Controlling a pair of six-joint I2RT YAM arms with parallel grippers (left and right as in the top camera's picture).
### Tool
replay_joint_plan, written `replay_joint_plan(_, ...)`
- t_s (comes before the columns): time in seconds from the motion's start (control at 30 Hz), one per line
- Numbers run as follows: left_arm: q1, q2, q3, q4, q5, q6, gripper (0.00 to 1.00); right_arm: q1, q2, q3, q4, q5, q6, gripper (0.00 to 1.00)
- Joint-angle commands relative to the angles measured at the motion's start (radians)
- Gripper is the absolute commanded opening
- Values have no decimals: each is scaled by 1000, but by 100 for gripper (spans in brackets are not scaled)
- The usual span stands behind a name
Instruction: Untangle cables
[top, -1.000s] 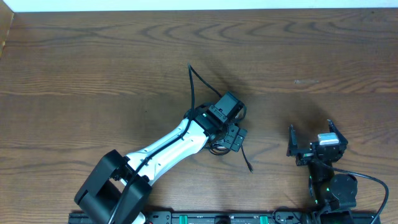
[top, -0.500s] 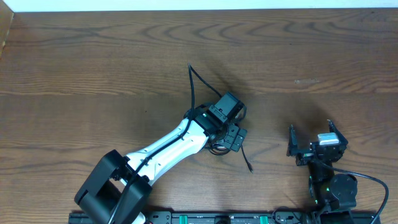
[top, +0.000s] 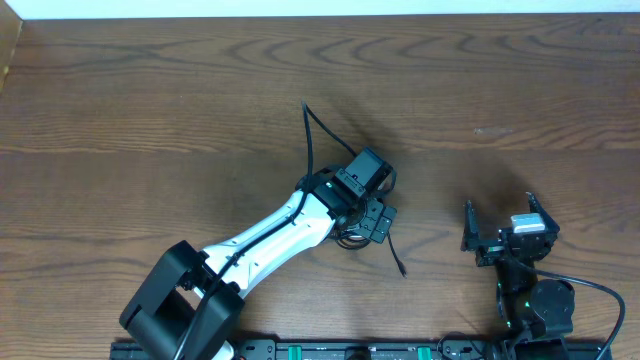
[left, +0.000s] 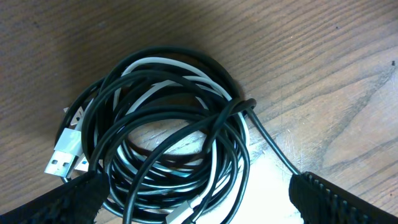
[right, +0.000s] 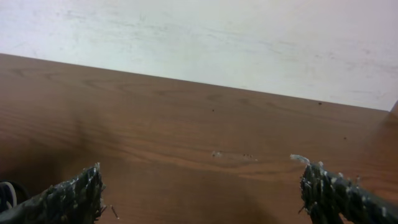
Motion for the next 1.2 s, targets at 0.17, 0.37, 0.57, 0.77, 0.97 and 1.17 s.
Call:
replay_joint_plan(0.17, 3, 3, 8, 5, -23, 11, 98, 4, -6, -1, -4, 1, -10, 99)
replay_joint_plan(0.37, 3, -2, 10, 105, -42, 8, 98, 4, -6, -1, -4, 1, -10, 99)
replay_joint_plan(0.57, 3, -5, 11, 103, -35, 8, 98, 4, -6, -1, -4, 2, -10, 99)
replay_joint_plan(0.77, 3, 2, 9, 105, -35, 7, 47, 4, -6, -1, -4, 2, -10, 99)
replay_joint_plan(0.97, -11, 68, -12, 114, -36, -66, 43, 4, -6, -1, -4, 2, -10, 99)
replay_joint_plan(1.17, -13, 110, -15, 127, -24, -67, 20, 4, -6, -1, -4, 1, -10, 99)
